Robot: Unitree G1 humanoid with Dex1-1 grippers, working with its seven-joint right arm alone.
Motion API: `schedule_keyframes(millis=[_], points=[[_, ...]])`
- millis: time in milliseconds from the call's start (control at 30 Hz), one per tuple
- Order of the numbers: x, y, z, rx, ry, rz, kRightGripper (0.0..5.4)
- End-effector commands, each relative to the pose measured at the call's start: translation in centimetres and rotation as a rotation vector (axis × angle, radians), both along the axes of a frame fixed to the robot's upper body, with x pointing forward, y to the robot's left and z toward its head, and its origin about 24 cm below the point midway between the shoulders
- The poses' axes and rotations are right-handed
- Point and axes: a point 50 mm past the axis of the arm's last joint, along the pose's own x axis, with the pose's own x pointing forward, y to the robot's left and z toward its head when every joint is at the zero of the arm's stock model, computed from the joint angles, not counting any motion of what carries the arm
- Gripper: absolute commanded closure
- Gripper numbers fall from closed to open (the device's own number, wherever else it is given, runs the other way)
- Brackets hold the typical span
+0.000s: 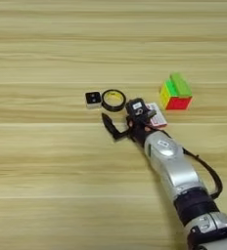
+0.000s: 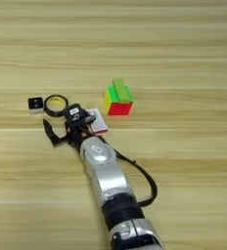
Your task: Move the objects on the table
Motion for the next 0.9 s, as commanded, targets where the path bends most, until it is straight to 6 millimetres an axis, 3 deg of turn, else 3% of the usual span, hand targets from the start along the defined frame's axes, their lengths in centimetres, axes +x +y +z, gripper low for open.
schedule_keyframes(millis=[33,900], points=[[2.0,0.1,2.4,-0.004,-0.102,-0.005,0.06],[4.1,0.6,2.0,-0.024,-0.087,0.006,0.06]])
